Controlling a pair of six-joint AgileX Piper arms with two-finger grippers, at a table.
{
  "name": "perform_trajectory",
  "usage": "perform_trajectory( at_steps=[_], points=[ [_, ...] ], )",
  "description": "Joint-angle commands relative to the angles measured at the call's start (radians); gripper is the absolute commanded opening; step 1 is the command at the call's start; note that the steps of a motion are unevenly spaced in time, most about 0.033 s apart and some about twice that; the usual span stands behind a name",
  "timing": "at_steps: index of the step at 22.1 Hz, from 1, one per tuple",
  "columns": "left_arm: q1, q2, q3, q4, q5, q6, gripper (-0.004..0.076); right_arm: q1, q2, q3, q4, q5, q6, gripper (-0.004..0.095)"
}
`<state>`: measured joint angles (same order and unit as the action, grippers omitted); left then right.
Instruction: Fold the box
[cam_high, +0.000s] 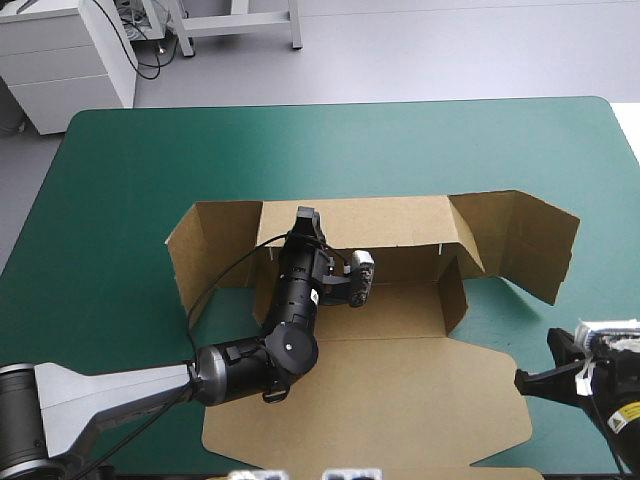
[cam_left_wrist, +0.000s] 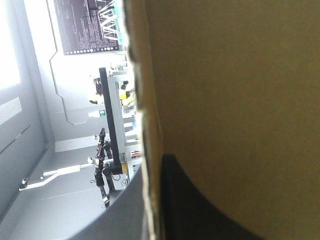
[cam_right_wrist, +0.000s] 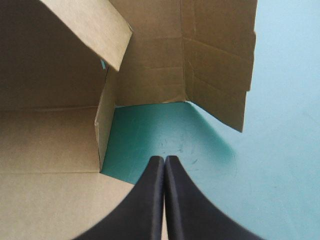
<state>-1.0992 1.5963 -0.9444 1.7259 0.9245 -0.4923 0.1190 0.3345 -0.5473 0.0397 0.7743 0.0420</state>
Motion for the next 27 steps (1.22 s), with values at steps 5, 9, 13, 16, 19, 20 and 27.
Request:
perform_trajectory(
  at_steps=[5,9,13,16,19,20,27],
  points=[
    [-0.006,-0.038,-0.013,0.105,0.037,-0.037,-0.0008,-0.003,0.334,-0.331,-0.003,-0.081,-0.022,-0.0017],
    [-0.006,-0.038,-0.013,0.105,0.037,-0.037,-0.0008,-0.003,0.562,-0.561,-0.003,-0.065,-0.074,-0.0017],
    [-0.006,-0.038,-0.013,0.105,0.035,-0.037,-0.0008,-0.003,0.909,-0.917,-0.003,0.086,-0.152,-0.0018],
    [-0.006,-0.038,-0.013,0.105,0.029,-0.037,-0.0008,-0.003,1.109,-1.100,0.003,0.103,-0.195,-0.0018],
    [-0.006,-0.038,-0.013,0.105,0.029,-0.037,-0.0008,-0.005,1.344,-1.268,-0.025,0.175,-0.206,-0.0018],
    [-0.006,-0.038,-0.013,0.103,0.029,-0.037,-0.0008,-0.007,1.405,-1.304,-0.040,0.205,-0.198,-0.0019],
    [-0.006,-0.038,-0.013,0.105,0.061,-0.037,-0.0008,-0.015,1.431,-1.316,0.096,0.381,-0.296,-0.0019]
  ],
)
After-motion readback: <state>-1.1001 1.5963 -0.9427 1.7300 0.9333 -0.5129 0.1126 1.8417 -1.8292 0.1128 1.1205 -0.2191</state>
